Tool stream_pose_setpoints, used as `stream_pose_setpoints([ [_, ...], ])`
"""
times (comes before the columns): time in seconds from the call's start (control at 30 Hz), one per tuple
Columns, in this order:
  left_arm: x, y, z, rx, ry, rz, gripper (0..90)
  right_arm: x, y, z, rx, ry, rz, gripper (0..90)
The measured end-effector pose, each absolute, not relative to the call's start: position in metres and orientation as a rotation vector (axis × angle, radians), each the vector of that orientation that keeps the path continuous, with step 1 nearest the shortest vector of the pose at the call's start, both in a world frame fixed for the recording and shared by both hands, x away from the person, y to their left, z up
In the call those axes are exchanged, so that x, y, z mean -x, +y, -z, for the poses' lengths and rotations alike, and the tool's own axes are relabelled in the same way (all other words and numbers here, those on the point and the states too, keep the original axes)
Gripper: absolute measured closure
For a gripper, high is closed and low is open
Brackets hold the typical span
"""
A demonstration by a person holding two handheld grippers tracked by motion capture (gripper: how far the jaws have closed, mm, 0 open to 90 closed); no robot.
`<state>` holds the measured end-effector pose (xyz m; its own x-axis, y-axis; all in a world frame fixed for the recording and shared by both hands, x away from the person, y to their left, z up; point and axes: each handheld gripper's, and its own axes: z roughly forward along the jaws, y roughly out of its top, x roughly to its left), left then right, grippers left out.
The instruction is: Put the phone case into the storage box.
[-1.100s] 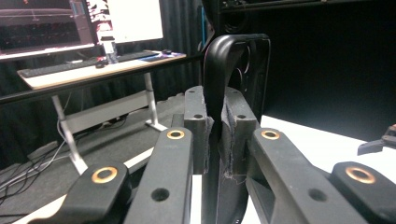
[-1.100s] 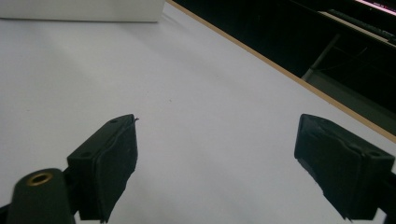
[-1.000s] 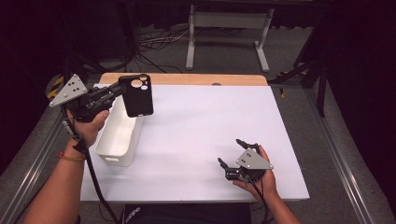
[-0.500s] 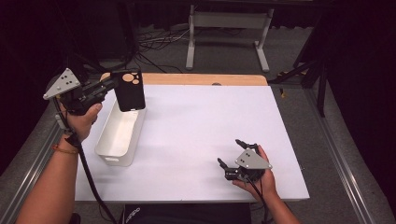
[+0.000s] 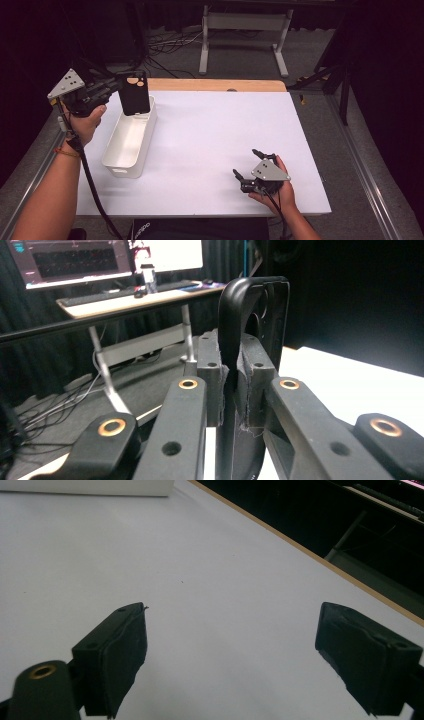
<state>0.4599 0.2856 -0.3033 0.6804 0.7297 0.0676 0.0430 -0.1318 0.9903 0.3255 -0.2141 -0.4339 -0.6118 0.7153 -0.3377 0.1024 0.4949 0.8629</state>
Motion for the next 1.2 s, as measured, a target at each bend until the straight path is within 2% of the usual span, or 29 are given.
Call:
stream_pose_setpoints([
  [0.7, -0.503, 0.292, 0.332, -1.631, 0.665, -0.625, 82.5, -0.327, -0.211, 0.437, -0.692, 2.057, -1.109, 14.1],
  [1.2, -0.526, 0.288, 0.352, -1.706, 0.665, -0.653, 82.5, -0.328, -0.207, 0.441, -0.697, 2.097, -1.079, 14.3],
])
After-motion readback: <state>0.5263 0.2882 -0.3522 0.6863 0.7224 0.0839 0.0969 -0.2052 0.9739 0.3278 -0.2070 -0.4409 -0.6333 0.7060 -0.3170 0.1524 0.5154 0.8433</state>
